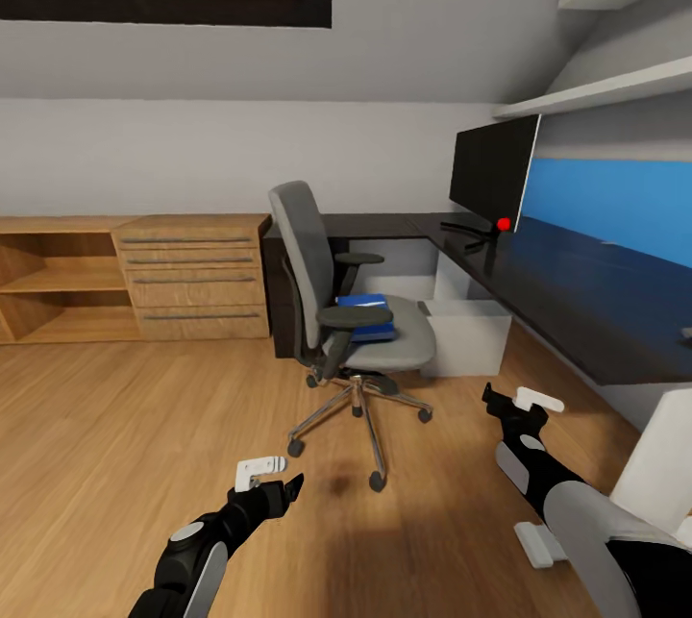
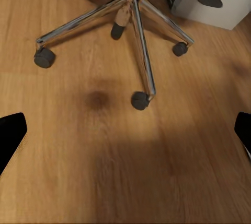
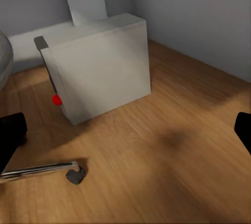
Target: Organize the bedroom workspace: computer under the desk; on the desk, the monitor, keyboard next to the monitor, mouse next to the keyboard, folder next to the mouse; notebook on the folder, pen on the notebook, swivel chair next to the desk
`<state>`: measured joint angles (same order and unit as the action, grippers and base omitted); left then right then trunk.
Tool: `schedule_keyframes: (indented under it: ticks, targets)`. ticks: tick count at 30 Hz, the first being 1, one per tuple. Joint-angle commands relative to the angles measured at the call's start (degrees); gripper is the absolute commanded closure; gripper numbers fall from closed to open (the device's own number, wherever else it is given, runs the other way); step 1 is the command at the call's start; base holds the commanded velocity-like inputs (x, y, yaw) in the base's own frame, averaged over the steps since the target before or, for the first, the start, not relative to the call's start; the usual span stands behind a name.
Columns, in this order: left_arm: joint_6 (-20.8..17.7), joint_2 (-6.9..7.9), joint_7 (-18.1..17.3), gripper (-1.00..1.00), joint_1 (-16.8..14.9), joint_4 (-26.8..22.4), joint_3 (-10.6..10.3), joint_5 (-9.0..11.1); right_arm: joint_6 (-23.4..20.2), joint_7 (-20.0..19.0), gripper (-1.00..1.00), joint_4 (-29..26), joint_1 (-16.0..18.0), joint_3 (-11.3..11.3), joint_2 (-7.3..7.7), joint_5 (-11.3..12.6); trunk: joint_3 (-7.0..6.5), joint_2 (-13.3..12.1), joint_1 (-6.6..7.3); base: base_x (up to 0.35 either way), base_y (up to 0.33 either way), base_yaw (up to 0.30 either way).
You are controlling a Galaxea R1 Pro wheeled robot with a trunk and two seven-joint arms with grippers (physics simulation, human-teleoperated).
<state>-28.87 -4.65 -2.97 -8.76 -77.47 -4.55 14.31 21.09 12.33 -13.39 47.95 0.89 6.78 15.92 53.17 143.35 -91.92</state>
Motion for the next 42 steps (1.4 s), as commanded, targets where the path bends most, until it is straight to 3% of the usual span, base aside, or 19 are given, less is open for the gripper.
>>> schedule_keyframes:
  ticks: [1,14,19,21,25,42]
  targets:
    - [-0.3,-0.02,-0.1,-1.00,0.0,-0.1,0.1,0.2,0.2,0.0,-1.00,0.0,0.0,0.1,-0.01,0.1,0.06,0.0,-0.01,0.231,0.030,0.000]
    - [-0.3,-0.04,-0.1,-1.00,0.0,-0.1,0.0,0.2,-1.6,0.1,-1.00,-0.6,0.1,0.4,0.07,1.1,0.06,0.0,-0.01,0.179,0.006,0.000]
    - [-0.3,-0.09,-0.1,-1.00,0.0,-0.1,0.0,0.2,-7.7,0.1,-1.00,-2.4,0.9,0.7,0.16,3.4,0.06,0.0,-0.01,0.006,0.000,0.000]
    - [-0.3,-0.10,-0.1,-1.00,0.0,-0.1,0.0,0.2,-9.5,0.0,-1.00,-2.8,1.8,0.7,0.15,5.9,0.06,0.0,-0.01,0.002,0.000,0.000]
    - [-0.3,-0.10,-0.1,-1.00,0.0,-0.1,0.0,0.2,-10.2,-0.1,-1.00,-2.9,2.1,0.5,0.03,7.4,0.06,0.0,-0.01,0.000,0.000,0.000]
    - [-0.3,-0.10,-0.1,-1.00,0.0,-0.1,0.0,0.2,-10.0,-0.1,-1.00,-5.7,2.2,1.1,0.03,9.0,0.06,0.0,-0.01,0.000,0.000,0.000]
